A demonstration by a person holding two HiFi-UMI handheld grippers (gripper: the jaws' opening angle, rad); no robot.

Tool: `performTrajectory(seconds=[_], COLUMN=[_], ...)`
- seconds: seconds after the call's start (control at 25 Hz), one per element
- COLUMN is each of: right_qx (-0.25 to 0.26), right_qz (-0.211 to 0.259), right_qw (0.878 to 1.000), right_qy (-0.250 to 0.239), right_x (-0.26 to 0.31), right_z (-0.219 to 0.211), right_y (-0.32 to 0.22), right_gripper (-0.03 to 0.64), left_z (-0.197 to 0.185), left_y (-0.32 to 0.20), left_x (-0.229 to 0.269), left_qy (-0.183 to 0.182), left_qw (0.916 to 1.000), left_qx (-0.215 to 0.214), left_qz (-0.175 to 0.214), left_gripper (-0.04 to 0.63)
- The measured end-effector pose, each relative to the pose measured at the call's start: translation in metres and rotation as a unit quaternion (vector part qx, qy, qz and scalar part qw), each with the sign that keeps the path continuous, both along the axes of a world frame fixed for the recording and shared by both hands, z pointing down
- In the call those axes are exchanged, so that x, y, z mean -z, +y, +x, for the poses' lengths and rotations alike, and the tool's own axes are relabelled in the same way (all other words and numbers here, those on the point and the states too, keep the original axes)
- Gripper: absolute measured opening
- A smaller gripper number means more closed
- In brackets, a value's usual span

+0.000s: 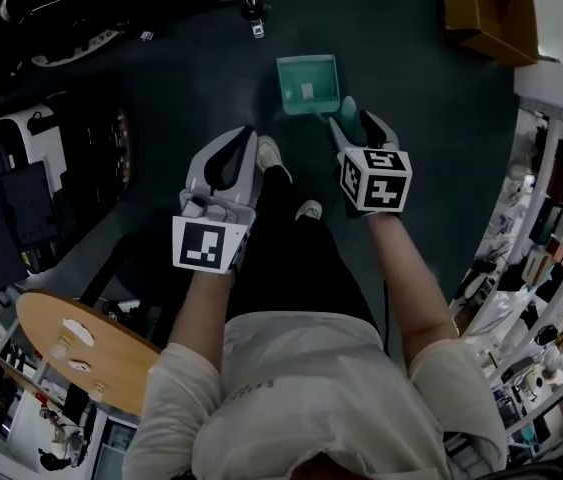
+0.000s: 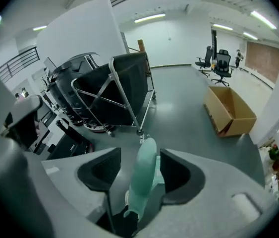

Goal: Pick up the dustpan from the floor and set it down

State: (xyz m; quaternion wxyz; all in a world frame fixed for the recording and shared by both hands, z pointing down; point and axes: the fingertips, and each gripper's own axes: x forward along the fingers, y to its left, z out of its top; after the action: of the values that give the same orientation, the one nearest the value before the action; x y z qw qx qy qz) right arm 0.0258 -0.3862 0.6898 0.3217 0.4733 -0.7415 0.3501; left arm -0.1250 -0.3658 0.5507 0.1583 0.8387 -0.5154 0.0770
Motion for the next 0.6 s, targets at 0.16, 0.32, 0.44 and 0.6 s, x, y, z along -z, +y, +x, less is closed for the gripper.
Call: performTrajectory(seconds=[0.16,0.32,0.44,0.6], right_qx=[0.013,0.019,0.01,0.002], right_qz=[-0.032,-0.05,-0.05,-0.051], right_qw=[0.999,0.998,0.998,0.997], right_qy=[0.02,0.039,0.046,0.053], right_x=[-0.033,-0.059,-0.061,-0.057], right_z=[-0.004,-0.003,-0.001,0.004], right_y=[-0.007,-0.009,-0.011,-0.008], right_gripper=[0.229,0.228,0.101,0.029], left_z=[-0.006,-0.009,-0.013,-0.013], left_y=[0.005,0.014,0.018,0.024], left_x=[-0.017,-0.032,-0.036,-0.033], left_qy=[0.0,-0.005,-0.002,0.008], left_qw=[0.9998,0.9991,0.9988,0.9989], left_qx=[0.007,0.008,0.008,0.005], left_qz=[-0.017,-0.042,-0.049,-0.047], left_gripper=[0.017,0.017,0.017,0.017])
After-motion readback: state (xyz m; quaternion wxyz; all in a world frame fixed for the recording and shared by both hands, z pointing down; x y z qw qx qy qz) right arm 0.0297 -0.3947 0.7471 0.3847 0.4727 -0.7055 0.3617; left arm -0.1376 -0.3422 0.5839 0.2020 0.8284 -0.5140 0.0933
